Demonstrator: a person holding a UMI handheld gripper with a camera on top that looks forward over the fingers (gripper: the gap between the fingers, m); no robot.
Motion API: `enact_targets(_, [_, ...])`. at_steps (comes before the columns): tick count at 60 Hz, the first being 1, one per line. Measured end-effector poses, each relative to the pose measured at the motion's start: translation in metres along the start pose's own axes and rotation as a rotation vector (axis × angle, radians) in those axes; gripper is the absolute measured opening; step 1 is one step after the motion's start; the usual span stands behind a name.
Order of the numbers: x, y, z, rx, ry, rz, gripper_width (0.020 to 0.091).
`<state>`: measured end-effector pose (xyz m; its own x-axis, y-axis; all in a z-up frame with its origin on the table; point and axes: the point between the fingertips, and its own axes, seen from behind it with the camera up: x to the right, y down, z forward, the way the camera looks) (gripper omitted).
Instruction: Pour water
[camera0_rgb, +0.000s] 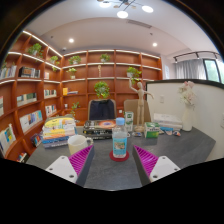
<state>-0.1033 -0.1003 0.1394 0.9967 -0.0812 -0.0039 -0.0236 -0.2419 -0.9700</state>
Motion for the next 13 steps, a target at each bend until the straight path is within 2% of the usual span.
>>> enact_targets(13, [-0.0093,-0.0030,-0.0082,0.008,-0.039,-0.010,0.0771])
